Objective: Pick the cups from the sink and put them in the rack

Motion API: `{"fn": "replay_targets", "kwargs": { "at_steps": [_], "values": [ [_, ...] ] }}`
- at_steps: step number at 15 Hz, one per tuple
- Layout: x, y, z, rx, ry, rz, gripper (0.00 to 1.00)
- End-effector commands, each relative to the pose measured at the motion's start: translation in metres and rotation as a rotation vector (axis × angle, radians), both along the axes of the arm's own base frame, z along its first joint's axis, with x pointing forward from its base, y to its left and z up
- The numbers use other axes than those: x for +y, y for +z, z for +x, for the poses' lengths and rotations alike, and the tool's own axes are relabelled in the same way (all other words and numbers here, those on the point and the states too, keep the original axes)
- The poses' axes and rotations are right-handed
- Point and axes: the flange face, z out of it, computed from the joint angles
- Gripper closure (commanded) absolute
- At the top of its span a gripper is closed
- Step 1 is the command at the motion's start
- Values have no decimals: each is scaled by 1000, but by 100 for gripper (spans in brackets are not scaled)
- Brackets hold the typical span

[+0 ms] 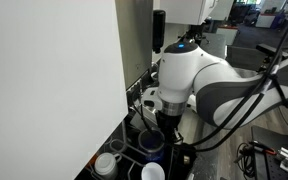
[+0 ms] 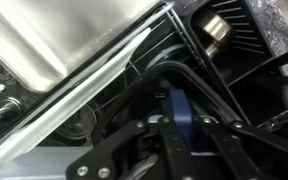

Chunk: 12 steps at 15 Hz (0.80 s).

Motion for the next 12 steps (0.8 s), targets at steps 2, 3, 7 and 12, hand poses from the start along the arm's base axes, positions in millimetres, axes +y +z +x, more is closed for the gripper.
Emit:
{"fn": "replay_targets", "kwargs": {
  "at_steps": [2,3,7,12],
  "values": [
    [3,1,-1,-14,-13,-1,96],
    [3,1,-1,-14,-11,-1,96],
    [3,-4,0,-18,6,-16,96],
    [5,-15,0,-7,30,-39,96]
  ]
}}
